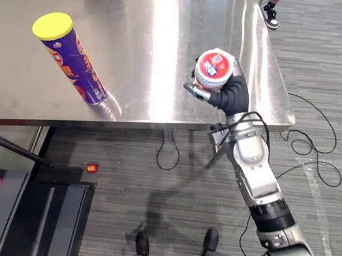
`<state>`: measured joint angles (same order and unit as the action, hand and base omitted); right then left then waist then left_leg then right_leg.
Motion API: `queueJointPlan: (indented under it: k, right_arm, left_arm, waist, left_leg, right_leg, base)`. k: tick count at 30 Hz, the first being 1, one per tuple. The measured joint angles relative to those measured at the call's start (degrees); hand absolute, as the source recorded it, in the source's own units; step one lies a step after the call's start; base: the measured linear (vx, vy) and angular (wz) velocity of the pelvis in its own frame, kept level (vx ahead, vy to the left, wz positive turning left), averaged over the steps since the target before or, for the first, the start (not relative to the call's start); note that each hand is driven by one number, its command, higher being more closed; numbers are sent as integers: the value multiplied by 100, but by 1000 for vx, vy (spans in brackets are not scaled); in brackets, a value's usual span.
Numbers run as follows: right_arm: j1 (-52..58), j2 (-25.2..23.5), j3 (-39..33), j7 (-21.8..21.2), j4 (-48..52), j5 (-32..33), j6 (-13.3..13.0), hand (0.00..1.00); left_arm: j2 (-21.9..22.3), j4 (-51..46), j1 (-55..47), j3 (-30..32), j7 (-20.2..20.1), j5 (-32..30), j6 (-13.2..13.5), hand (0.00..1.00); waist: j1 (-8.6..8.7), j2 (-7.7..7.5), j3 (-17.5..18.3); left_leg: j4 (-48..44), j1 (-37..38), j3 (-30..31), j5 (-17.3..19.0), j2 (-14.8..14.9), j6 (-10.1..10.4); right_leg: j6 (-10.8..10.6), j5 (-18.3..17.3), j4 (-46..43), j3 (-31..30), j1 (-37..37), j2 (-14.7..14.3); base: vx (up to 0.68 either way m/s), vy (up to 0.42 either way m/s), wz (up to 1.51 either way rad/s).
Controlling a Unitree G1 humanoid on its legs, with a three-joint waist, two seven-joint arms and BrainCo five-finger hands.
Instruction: Put the gum and the chips on the shelf.
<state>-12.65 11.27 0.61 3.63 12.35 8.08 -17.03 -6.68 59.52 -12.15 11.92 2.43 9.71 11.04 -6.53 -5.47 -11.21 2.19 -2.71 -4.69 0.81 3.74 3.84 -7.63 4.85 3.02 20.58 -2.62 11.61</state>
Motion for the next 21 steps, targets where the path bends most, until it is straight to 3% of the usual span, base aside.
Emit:
queueJointPlan:
  k: [5,8,11,13,16,19,21]
  right_arm:
    - [505,-18,0,-170,202,200,-29,100]
    - [1369,-109,109,-474,769,585,-44,100]
    - [1563,-109,164,-581,792,807,-73,100]
    - [1564,-110,258,-609,786,860,-74,100]
    - [1380,-113,613,-621,570,887,-81,100]
    - [1134,-105,771,-532,330,887,-81,100]
    - [961,-105,765,-512,275,867,-70,100]
  left_arm:
    - [-10,96,-50,33,-1,-153,2,0]
    - [-11,200,-82,95,-7,-162,-4,0]
    - [-19,211,-99,92,-7,-186,-34,0]
    - [-15,216,-99,92,-7,-183,-35,0]
    - [7,195,-82,81,-17,-137,-27,0]
    - [53,194,-2,-44,-12,-129,-31,0]
    - [152,219,-28,11,-7,-123,-53,0]
  waist:
    - [76,-27,288]
    - [155,-22,364]
    - [285,-12,364]
    - [272,-3,359]
    - [262,103,311]
    - [173,297,276]
    - [99,435,238]
  left_leg:
    - [63,107,-95,-1,-3,-1]
    - [46,323,-97,61,6,16]
    - [-77,411,-106,107,-5,10]
    - [-183,388,-76,138,-2,18]
    - [-561,13,308,202,70,43]
    - [-593,-501,1020,24,128,170]
    - [-290,-614,587,27,373,41]
  right_leg:
    - [0,0,1,-93,15,-2]
    - [-15,-30,-21,-90,229,1]
    - [-24,-246,-444,-142,183,89]
    - [-26,-330,-587,-137,188,120]
    - [13,-380,-616,194,247,93]
    - [155,-479,-637,983,219,-16]
    - [293,-548,-703,1376,195,-116]
  base:
    - [-4,-4,-8]
    - [10,0,-2]
    - [-33,12,-4]
    - [-76,-4,9]
    - [-140,-61,60]
    - [-133,-99,116]
    - [-124,-113,116]
